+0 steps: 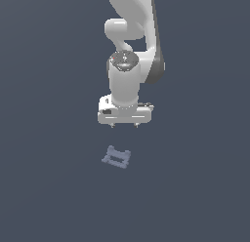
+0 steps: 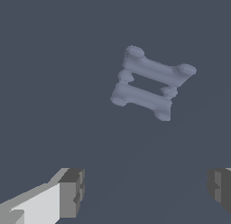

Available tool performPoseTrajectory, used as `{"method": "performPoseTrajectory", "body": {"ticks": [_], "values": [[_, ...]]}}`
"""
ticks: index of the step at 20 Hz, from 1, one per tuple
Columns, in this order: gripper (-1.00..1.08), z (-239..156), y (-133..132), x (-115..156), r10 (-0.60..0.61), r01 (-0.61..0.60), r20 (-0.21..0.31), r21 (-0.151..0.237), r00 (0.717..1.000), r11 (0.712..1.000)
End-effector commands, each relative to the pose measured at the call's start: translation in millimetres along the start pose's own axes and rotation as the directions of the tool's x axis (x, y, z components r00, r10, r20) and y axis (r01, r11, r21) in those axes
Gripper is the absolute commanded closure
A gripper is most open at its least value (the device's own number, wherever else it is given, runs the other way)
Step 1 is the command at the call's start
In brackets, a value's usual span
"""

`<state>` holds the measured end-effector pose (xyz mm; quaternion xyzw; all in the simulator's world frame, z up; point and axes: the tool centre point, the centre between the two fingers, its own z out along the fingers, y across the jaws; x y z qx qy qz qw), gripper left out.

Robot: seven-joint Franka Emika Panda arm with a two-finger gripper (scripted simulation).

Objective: Pick up the object and move it to a goal position.

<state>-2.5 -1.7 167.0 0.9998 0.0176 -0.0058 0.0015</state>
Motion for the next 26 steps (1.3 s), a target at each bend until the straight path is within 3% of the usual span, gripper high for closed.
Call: {"method": "performPoseTrajectory", "body": {"ticks": [1, 11, 26], "values": [[-0.92, 0.0, 0.0, 0.0, 0.000, 0.000, 0.000, 0.000, 1.000, 1.000], [-0.92, -0.1, -33.2, -3.5, -0.053, 0.053, 0.006, 0.030, 0.999, 0.998], [-0.92, 5.0, -28.0, 3.6, -0.129, 0.129, 0.004, 0.025, 0.992, 0.991]]}}
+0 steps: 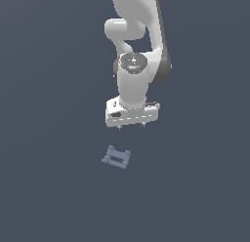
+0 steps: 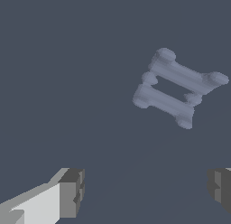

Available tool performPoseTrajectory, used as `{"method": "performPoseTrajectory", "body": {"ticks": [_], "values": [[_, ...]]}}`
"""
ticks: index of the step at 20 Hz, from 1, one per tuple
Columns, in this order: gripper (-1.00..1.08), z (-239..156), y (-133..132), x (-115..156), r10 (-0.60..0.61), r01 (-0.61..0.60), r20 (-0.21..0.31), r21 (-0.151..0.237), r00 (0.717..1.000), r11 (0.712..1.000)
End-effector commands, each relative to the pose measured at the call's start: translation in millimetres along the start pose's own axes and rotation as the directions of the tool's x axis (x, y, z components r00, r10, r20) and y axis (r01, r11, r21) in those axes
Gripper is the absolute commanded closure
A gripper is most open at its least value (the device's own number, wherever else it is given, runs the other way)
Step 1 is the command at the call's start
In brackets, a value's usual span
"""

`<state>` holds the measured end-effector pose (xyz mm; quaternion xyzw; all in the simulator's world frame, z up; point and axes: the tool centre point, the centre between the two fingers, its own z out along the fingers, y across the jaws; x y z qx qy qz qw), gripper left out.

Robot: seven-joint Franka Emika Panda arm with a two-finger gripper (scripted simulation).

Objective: Pick up the object and move it to a goal position.

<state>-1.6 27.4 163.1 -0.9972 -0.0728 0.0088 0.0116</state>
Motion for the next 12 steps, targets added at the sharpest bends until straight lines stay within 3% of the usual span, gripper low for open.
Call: {"method": "performPoseTrajectory", "body": {"ticks": [1, 7, 12], "values": [[-0.92, 2.2, 2.0, 2.7, -0.033, 0.033, 0.000, -0.002, 0.999, 0.999], [-0.92, 9.8, 9.0, 12.0, -0.147, 0.147, 0.001, -0.008, 0.989, 0.989], [-0.92, 18.7, 17.0, 22.1, -0.271, 0.271, 0.003, -0.013, 0.963, 0.962]]}}
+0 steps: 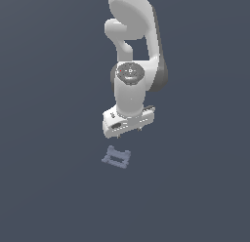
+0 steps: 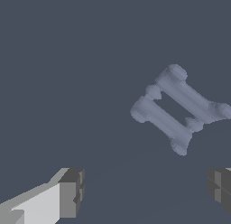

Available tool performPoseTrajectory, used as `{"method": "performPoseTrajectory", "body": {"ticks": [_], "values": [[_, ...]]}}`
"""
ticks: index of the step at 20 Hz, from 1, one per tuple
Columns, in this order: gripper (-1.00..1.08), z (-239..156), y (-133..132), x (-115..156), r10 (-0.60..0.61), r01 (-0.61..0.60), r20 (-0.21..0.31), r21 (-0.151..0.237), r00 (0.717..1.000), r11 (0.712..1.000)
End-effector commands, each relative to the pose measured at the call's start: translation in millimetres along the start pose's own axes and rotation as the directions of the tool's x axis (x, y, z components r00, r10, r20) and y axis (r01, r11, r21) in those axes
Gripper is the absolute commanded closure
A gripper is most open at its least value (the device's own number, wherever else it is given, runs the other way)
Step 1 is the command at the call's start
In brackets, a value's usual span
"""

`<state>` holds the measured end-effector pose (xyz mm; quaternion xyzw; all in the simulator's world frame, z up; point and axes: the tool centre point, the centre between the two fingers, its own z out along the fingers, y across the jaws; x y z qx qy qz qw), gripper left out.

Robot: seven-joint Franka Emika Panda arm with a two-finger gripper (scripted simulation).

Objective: Pick up the object and move it to a goal position.

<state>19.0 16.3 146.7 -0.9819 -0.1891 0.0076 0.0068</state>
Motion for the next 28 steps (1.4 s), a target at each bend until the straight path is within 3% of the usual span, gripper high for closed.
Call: {"method": "performPoseTrajectory", "body": {"ticks": [1, 7, 13, 19, 28], "values": [[-0.92, 4.8, 5.3, 4.0, -0.066, 0.066, 0.001, -0.003, 0.998, 0.998], [-0.92, 16.5, 18.1, 13.1, -0.223, 0.223, 0.002, -0.007, 0.975, 0.975], [-0.92, 28.6, 31.1, 21.3, -0.372, 0.372, 0.004, -0.011, 0.928, 0.928], [-0.92, 41.1, 44.4, 28.6, -0.511, 0.511, 0.005, -0.014, 0.860, 0.860], [-0.92, 59.3, 63.8, 37.4, -0.683, 0.683, 0.005, -0.017, 0.730, 0.730]]}}
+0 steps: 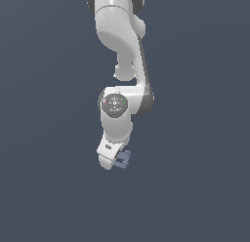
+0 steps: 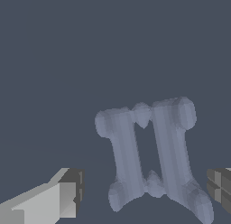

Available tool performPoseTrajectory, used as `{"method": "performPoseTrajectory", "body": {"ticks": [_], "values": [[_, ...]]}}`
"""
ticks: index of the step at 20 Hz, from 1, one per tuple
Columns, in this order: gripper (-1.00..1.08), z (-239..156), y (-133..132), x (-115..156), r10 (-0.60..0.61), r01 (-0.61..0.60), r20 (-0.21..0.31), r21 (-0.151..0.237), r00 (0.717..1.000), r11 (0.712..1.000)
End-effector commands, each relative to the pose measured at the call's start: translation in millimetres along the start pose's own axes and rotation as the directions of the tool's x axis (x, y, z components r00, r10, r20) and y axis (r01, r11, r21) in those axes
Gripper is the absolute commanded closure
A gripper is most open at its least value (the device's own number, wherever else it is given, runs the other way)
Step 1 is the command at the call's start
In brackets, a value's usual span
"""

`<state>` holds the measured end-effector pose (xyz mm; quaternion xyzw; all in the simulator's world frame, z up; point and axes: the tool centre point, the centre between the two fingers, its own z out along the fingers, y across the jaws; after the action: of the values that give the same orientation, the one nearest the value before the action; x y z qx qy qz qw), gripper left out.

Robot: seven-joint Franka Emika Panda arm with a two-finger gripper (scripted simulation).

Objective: Pick up the object and move it to a goal position.

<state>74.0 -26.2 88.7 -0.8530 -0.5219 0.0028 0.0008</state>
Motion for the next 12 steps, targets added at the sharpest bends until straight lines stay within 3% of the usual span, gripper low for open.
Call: {"method": "performPoseTrajectory", "body": {"ticks": [1, 12], "values": [[-0.92, 4.4, 4.8, -1.5, -0.053, 0.053, -0.001, -0.001, 0.999, 0.999], [-0.92, 15.1, 15.7, -5.9, -0.172, 0.172, -0.003, -0.005, 0.985, 0.985]]}}
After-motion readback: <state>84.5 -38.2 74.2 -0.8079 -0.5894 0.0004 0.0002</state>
